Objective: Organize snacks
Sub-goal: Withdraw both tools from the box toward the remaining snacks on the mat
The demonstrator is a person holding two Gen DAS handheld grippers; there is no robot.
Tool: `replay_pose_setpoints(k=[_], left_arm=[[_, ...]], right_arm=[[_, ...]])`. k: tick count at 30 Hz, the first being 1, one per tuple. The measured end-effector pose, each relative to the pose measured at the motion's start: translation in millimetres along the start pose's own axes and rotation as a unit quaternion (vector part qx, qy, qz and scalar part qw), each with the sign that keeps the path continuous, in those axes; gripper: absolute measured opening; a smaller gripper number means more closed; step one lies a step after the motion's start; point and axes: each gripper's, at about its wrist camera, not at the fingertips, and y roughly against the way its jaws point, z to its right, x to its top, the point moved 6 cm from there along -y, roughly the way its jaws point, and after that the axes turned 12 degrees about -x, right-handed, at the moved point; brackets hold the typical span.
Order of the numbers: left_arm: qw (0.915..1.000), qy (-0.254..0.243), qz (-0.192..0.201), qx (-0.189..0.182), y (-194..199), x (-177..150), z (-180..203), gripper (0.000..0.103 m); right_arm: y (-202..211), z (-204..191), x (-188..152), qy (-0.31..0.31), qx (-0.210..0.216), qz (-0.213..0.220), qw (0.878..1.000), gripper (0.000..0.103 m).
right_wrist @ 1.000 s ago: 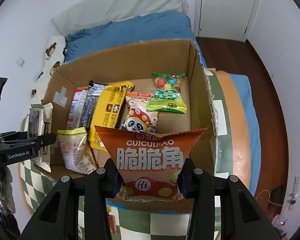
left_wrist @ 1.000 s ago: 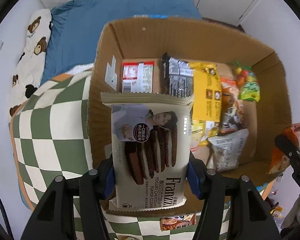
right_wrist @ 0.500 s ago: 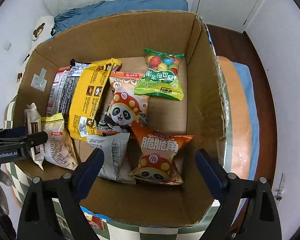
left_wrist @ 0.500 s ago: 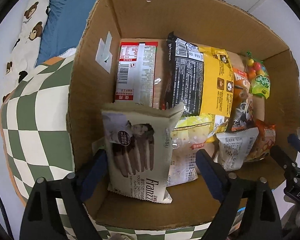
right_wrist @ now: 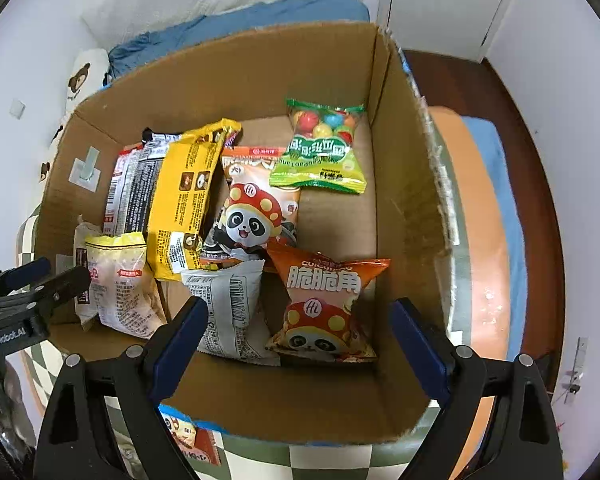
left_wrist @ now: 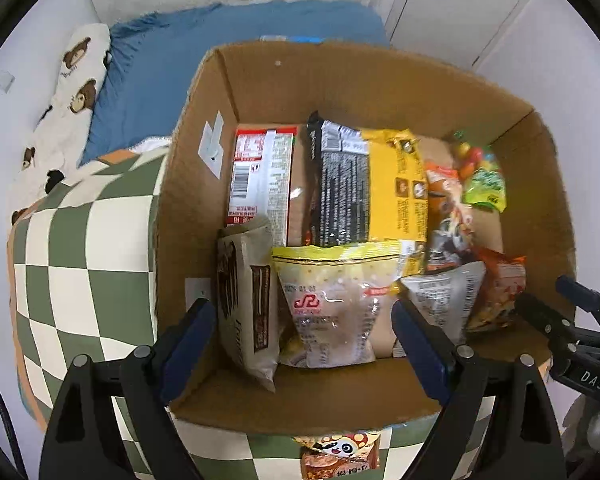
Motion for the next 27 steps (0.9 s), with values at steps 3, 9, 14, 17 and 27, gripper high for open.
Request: replay_pose_setpoints(k=[3, 9, 14, 17, 27], left_arm=[[0.9993, -0.015, 0.033, 0.009, 14.6, -6.4, 9.5, 0.091], [0.9955, -0.032, 0.088, 0.016, 44.9, -22.4, 20.8, 0.091], [0.9914, -0.046, 0.121, 0.019, 71.9, -38.8, 30.9, 0.091], [0.9874, -0.054, 0.146, 0.024, 90.3, -50.3, 38.1, 0.09], [0.9771, -0.061, 0.204, 0.011, 144.3, -84.1, 57.9, 0.09]], right_arm=[[13.4, 1.3, -7.4, -0.002, 0.0, 0.022, 1.0, 0.094], [44.6, 3.8, -24.8, -0.001, -0.006, 0.069, 0.998, 0.094], [74.2, 9.1, -44.6, -0.011, 0.002, 0.101, 0.995, 0.094], [92.7, 13.5, -57.3, -0.013, -0.001, 0.125, 0.992, 0.094], [158.7, 22.6, -97.5, -0.024, 0.007, 0.191, 0.981, 0.094]])
